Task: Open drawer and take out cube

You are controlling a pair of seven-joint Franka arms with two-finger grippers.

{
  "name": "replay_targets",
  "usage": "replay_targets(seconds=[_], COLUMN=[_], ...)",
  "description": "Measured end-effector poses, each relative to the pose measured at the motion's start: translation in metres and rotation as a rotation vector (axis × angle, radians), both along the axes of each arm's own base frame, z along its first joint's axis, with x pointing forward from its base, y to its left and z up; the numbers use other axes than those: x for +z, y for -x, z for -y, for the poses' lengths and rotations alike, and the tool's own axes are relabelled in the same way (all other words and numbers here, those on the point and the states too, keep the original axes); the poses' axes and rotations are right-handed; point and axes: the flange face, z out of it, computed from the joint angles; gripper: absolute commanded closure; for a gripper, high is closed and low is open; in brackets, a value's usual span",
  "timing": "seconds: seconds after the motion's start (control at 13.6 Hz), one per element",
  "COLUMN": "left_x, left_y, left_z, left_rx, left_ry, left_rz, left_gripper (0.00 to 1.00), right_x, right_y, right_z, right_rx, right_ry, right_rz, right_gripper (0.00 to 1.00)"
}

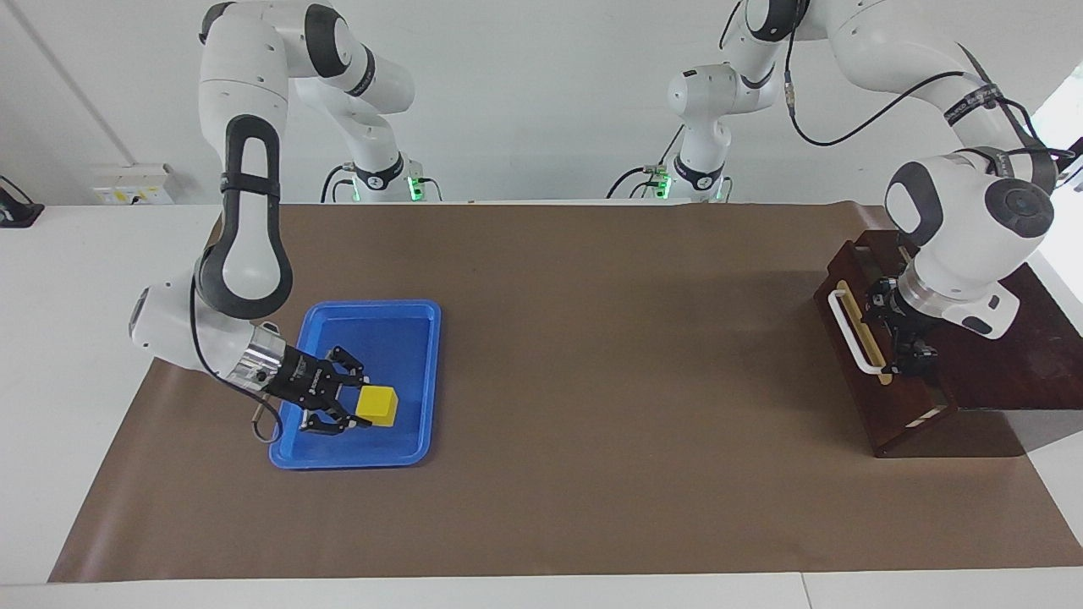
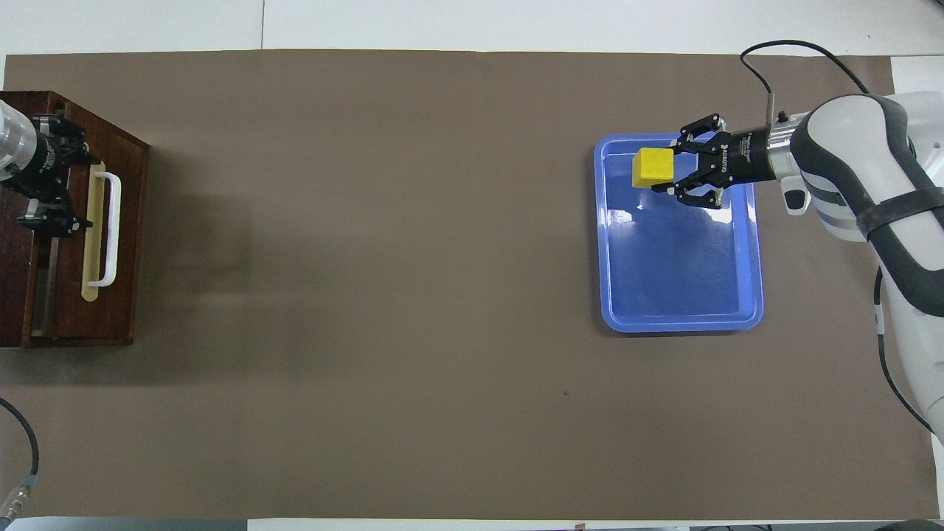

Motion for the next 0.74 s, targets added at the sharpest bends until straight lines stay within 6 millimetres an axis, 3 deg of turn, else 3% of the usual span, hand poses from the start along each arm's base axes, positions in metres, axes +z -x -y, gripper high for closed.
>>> replay_targets(seconds=[0.22,0.44,0.59,0.74], left_x=[0.000,0.000,0.008,0.032], left_y=[0.002,0.002,0.006,0.015], left_z=[-0.010,-0.004,0.017,0.041], left_rx=[-0.011,-0.039,-0.081,-0.139], left_ry=[0.009,0.002,0.001,-0.001], left_rz=[0.010,0.003,-0.016,-0.025], left_gripper=[0.00,0.00,0.00,0.00], right_x=[-0.027,-0.033,-0.033,-0.042], right_y=[0.001,0.001,0.002,0.005], right_z=[0.002,0.002,0.001,-0.001], right_rx=[0.044,0.058,0.065,0.084], right_ry=[-0.016,-0.019,-0.019,-0.003], right_rz=[0.024,0.032,0.038,0.062], right_gripper=[1.00,1.00,1.00,1.00])
